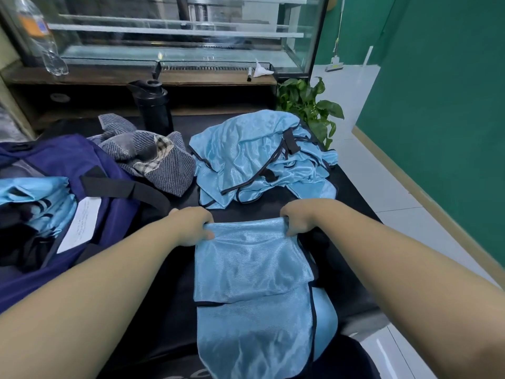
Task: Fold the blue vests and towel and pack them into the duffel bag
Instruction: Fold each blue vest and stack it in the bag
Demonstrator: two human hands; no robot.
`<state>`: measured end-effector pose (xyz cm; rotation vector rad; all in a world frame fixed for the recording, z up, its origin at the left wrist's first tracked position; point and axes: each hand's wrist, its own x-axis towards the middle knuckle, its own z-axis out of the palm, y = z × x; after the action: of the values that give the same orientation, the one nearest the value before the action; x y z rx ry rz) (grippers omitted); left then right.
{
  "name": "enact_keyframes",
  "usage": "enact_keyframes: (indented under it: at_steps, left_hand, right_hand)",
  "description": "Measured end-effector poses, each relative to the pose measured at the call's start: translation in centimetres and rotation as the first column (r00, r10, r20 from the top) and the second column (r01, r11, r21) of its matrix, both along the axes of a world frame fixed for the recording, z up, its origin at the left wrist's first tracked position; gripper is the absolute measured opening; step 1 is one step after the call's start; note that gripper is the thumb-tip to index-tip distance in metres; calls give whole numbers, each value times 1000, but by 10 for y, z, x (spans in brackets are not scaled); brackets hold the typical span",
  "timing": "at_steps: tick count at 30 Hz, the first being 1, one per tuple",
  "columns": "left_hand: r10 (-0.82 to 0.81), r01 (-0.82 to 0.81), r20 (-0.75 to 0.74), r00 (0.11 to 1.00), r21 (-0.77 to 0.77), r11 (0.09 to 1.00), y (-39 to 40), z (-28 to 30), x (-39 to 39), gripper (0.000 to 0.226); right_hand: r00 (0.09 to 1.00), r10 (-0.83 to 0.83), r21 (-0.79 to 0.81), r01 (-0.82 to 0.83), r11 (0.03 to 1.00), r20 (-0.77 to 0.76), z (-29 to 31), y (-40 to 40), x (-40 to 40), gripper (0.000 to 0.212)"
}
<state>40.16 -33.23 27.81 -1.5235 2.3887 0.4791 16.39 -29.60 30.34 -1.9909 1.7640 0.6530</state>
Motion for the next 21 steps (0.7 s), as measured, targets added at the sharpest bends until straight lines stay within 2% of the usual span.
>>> enact_keyframes:
  at_steps: [4, 7, 9, 11, 16, 19, 21]
  left_hand:
    - [4, -7, -27, 1000, -127, 992, -7, 6, 1, 13]
    - [65, -105, -162, 985, -251, 962, -11, 8, 3, 23]
    - [100, -192, -280, 955, -320, 928, -12, 11, 5, 17]
    - [98, -258, -397, 913, -373, 891, -10, 17, 5, 12]
    - [19, -346, -604, 797, -431, 833, 6, 36, 8, 15]
    - [-70, -290, -638, 766, -440, 850, 26, 36, 15, 21]
    - [-157, -206, -634, 757, -460, 864, 42, 31, 22, 22]
  right_hand:
    - [997, -34, -120, 43, 992, 73, -1, -1, -4, 14]
    - [983, -75, -238, 114, 964, 169, 1, -3, -10, 16]
    - [976, -73, -333, 139, 933, 204, 2, -6, -13, 17]
    - [975, -50, -458, 146, 877, 215, 4, -8, -14, 7]
    - [961, 23, -731, 193, 655, 274, 12, 9, -15, 22]
    - [961, 99, -825, 166, 540, 258, 4, 30, -21, 26]
    - [960, 152, -854, 130, 503, 236, -4, 47, -26, 28]
